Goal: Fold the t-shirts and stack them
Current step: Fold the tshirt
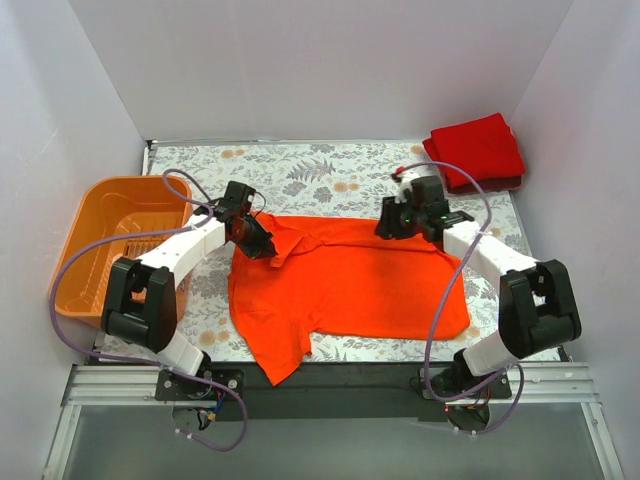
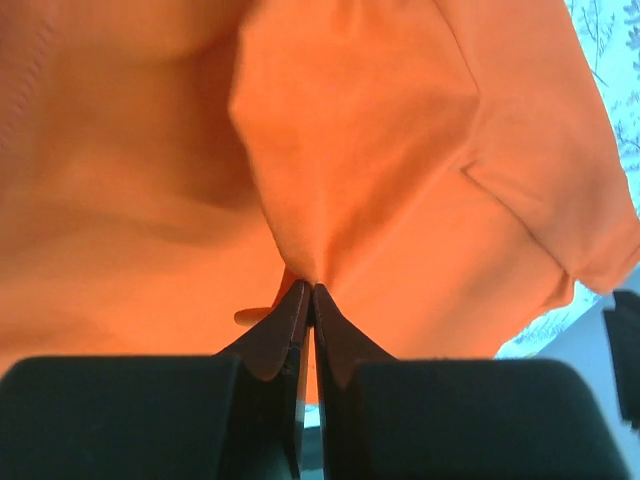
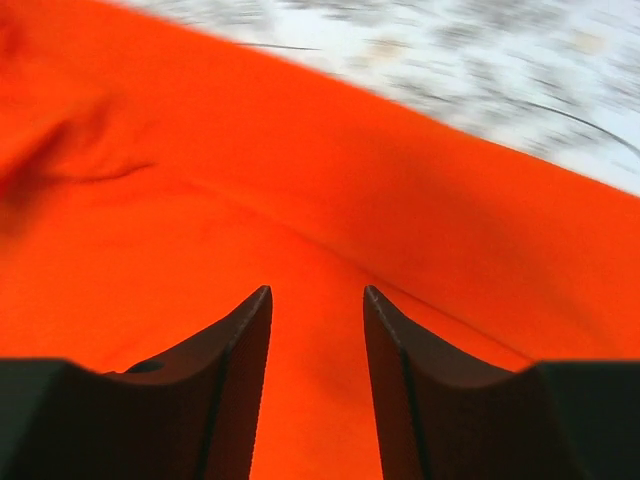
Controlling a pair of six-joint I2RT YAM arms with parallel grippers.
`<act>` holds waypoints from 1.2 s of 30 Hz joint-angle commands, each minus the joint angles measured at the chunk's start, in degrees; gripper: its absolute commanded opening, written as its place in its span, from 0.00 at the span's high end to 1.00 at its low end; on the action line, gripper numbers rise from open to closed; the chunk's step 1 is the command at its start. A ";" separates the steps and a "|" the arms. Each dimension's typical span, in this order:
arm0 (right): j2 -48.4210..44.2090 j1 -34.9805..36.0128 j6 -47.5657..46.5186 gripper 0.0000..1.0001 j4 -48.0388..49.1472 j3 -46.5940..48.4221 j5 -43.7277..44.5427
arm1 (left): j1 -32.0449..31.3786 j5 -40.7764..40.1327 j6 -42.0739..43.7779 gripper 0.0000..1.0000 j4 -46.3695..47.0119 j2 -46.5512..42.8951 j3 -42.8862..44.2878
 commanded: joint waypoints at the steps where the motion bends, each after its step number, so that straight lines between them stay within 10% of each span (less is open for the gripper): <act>1: 1.51 6.76 -2.07 0.53 9.15 1.05 -9.96 | 1.36 -3.21 2.09 0.98 0.88 0.76 0.94; 14: 20.40 25.58 -7.70 0.56 17.34 13.87 -10.51 | 3.73 -7.61 8.59 0.97 1.94 9.55 7.80; 36: 31.32 28.31 -8.32 0.62 18.48 22.50 -5.67 | 4.09 -12.97 13.08 0.97 2.46 22.57 19.58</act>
